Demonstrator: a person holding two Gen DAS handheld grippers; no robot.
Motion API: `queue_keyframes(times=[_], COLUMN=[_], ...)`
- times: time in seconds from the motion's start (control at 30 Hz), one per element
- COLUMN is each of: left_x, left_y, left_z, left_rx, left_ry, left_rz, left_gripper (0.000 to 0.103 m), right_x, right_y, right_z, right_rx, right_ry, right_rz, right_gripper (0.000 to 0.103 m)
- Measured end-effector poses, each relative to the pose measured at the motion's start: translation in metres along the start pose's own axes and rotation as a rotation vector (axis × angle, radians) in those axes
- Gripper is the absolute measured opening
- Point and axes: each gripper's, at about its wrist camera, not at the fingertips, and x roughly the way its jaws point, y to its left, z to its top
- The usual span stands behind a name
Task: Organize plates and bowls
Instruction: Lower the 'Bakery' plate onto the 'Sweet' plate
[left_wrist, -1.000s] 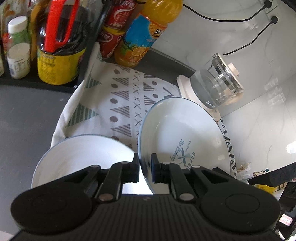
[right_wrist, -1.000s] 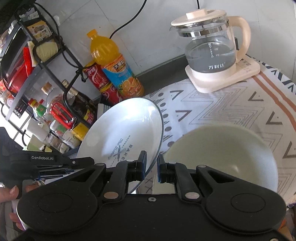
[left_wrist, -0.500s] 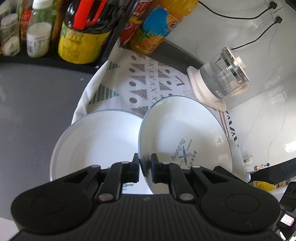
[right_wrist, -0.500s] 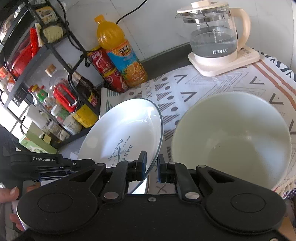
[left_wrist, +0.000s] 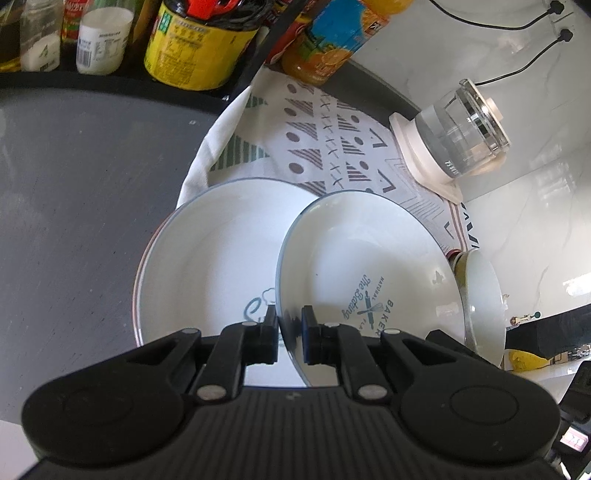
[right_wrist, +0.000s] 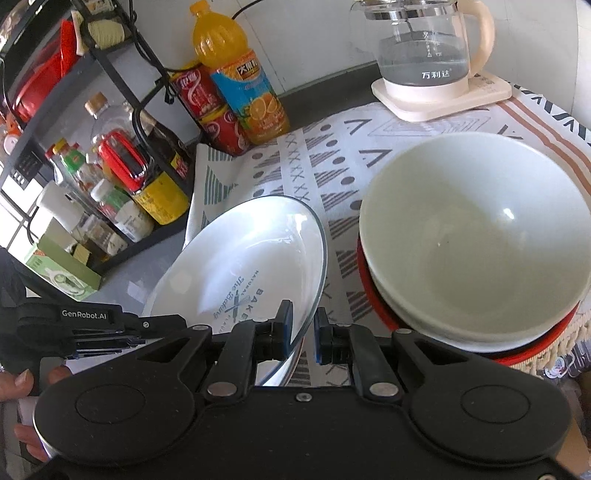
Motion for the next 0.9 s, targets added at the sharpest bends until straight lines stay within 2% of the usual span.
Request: queue_keyframes(times=[0.6,0.9], left_x=[0.016,0.017], left_y=[0.019,0.026], left_z=[-0.005,-0.008], left_rx=[-0.063,-0.082], left_ry=[0.021,0.015], left_rz=[-0.004,0.026], left_gripper=[0.011,0.013], right_x=[0.015,0.024], right_y=[0.016,0.021], right_z=[-0.006,-0.006], right_rx=[-0.085,-0.096], right_ry=[0.036,0.045], right_rz=[-0.096,-0.097], right_gripper=[0.010,0.010])
